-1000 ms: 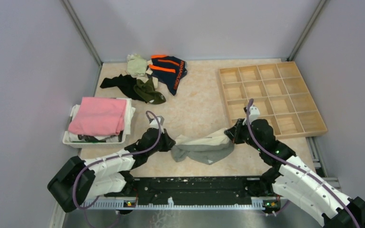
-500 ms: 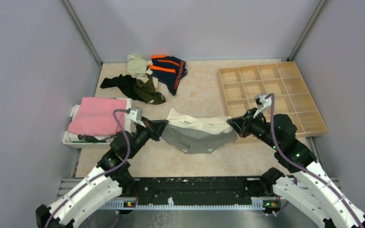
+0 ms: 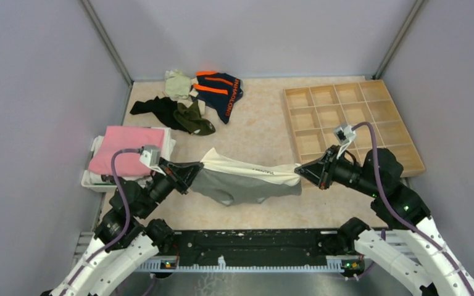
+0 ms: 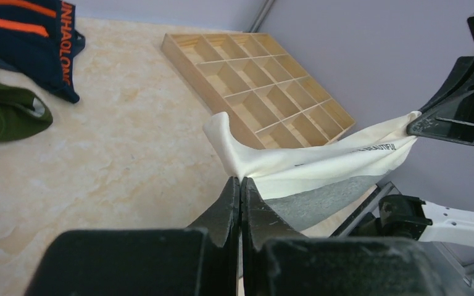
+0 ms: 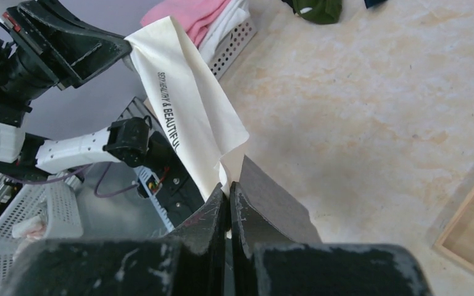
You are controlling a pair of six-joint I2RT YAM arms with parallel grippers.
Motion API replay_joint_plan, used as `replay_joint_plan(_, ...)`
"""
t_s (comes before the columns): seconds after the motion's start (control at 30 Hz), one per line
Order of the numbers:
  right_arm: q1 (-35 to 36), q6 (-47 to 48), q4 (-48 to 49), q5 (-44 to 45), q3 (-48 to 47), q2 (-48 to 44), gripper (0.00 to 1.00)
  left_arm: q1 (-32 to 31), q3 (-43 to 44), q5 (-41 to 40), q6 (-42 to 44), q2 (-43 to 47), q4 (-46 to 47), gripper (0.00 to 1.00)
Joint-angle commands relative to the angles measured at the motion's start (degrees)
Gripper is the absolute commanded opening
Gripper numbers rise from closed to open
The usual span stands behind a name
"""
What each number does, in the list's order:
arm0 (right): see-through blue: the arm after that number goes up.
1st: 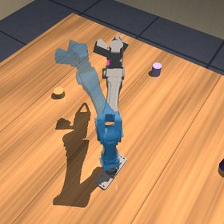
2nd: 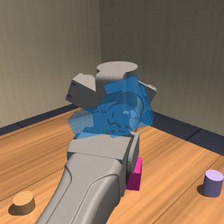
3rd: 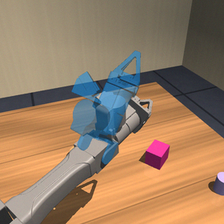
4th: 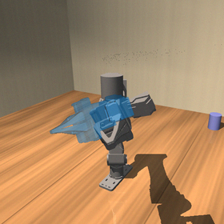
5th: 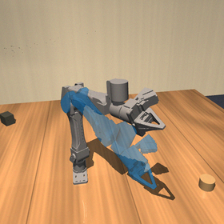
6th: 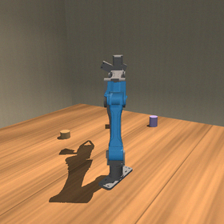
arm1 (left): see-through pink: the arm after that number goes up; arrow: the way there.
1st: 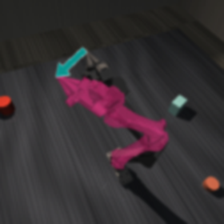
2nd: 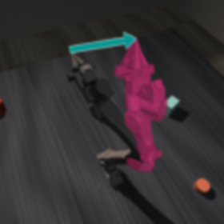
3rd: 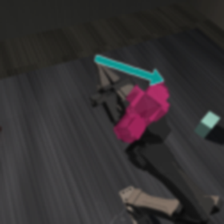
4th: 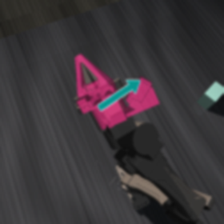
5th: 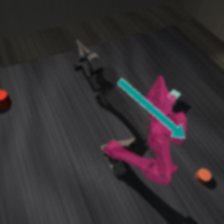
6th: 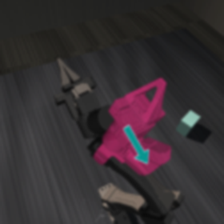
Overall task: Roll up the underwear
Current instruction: Flatten out the underwear at the center of the board.
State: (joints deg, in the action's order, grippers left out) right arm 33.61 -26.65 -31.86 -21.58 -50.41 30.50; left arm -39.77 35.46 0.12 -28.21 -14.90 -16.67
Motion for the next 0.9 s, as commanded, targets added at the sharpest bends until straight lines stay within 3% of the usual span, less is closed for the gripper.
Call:
replay_joint_plan(0.0, -0.3, -1.6, 1.3, 1.4, 2.2, 3.5, 0.00, 0.2, -3.4, -5.5, -2.2, -0.9, -2.3, 0.00)
replay_joint_plan(0.17, -0.3, 0.6, 20.5, 14.0, 13.0, 15.5, 0.02, 0.3, -18.0, -16.7, -1.3, -10.4, 21.6, 0.00)
replay_joint_plan(0.2, -0.3, 2.0, 25.1, 16.9, 14.3, 19.1, 0.06, 0.3, -20.1, -19.5, -1.0, -14.3, 27.2, 0.06)
replay_joint_plan(0.23, -0.4, 3.0, 29.0, 19.4, 15.2, 23.3, 0.15, 0.4, -21.6, -21.9, 0.3, -19.0, 32.5, 0.18)
replay_joint_plan(0.3, -0.6, 4.9, 34.8, 23.3, 15.0, 30.9, 0.36, 0.5, -22.2, -27.3, 1.8, -29.6, 39.9, 0.56)
replay_joint_plan(0.33, -0.6, 5.8, 35.7, 24.3, 14.0, 34.2, 0.45, 0.7, -20.6, -30.9, 0.9, -34.8, 39.5, 0.67)
replay_joint_plan(0.4, -0.6, 6.8, 35.9, 25.3, 11.9, 38.0, 0.52, 1.1, -14.6, -35.8, 0.2, -42.9, 35.2, 0.80)
replay_joint_plan(0.47, -0.6, 6.7, 36.1, 26.4, 11.8, 37.1, 0.56, 1.2, -11.5, -36.3, 0.8, -46.3, 32.7, 0.83)
replay_joint_plan(0.63, -0.6, 6.9, 30.3, 29.5, 11.7, 31.7, 0.68, 1.4, -11.5, -33.6, 2.4, -41.8, 30.7, 0.91)
replay_joint_plan(0.87, -0.6, 5.5, 20.6, 17.8, 11.2, 31.3, 0.63, 1.4, -14.4, -22.6, 4.1, -35.8, 27.5, 0.91)
